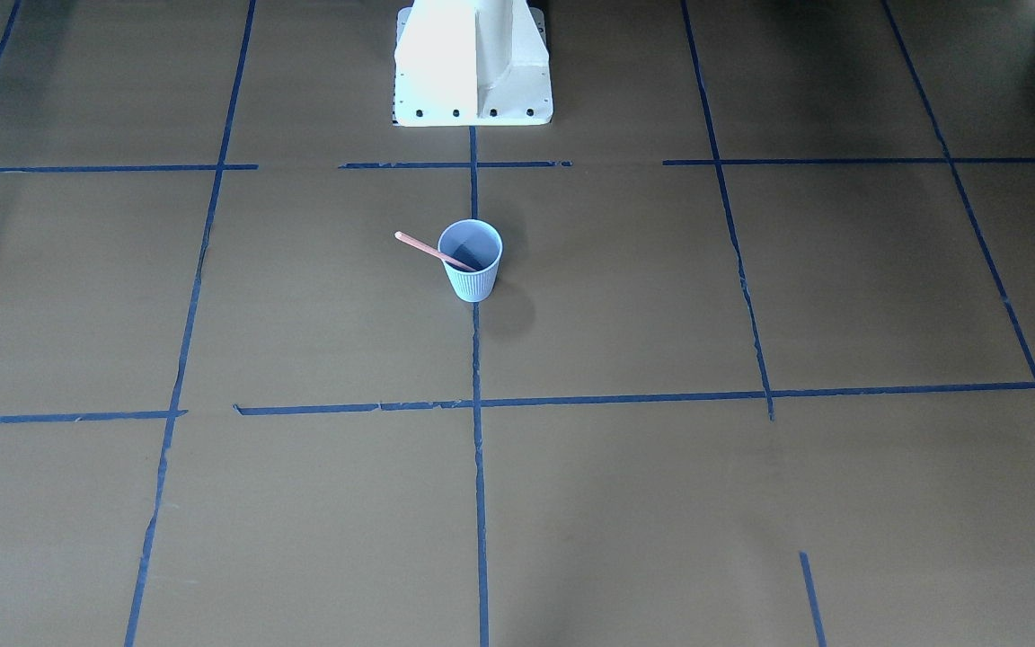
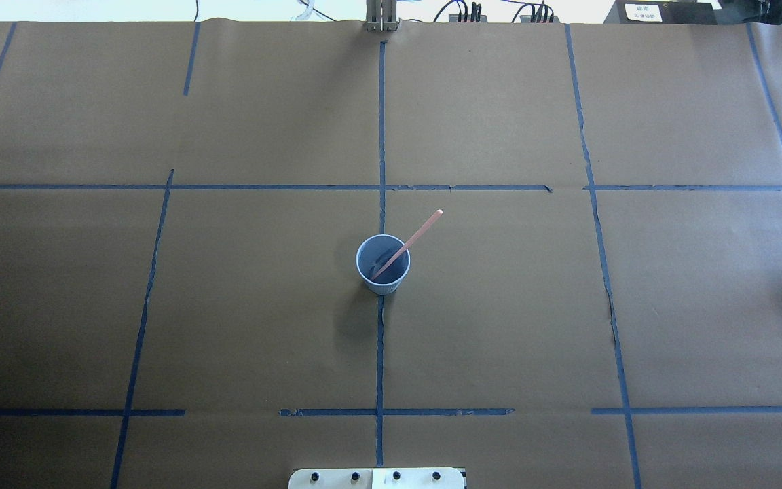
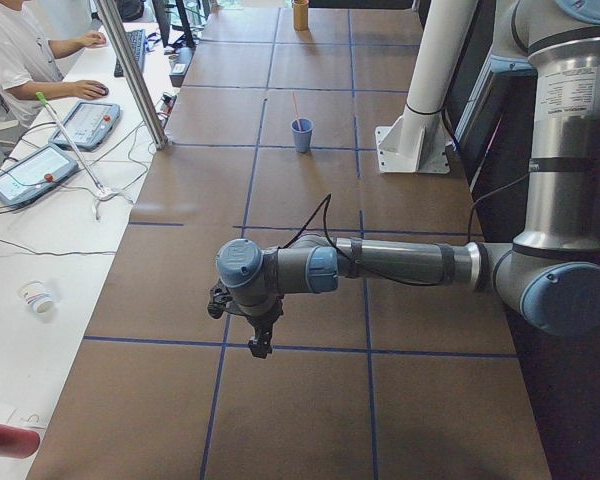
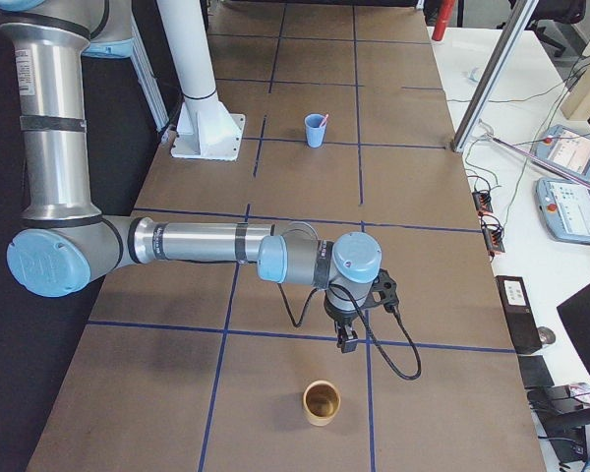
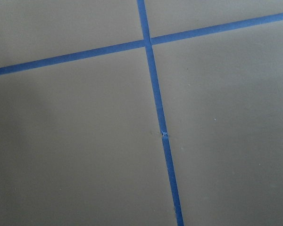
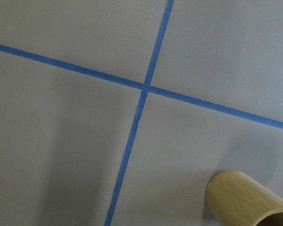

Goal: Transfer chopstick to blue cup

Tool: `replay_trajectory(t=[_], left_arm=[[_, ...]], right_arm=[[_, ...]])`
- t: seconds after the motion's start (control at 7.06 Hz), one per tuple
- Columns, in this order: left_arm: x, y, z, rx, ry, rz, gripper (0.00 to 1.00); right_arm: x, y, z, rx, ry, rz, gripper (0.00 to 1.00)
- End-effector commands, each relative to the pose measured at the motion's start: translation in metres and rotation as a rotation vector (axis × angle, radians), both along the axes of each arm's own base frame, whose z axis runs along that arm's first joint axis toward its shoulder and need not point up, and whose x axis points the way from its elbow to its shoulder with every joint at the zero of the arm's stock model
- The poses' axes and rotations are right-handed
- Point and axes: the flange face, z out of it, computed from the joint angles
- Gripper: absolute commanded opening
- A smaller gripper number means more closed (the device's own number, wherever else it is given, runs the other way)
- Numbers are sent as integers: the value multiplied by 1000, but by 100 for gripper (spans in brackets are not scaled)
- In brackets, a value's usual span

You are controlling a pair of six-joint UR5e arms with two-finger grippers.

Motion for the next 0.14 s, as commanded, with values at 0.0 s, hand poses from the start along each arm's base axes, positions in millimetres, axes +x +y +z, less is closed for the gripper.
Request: replay_trajectory(t=[0.0], left_arm=[[0, -3, -4, 9, -1, -1, 100]], right_arm=[[0, 1, 0, -1, -1, 0, 100]])
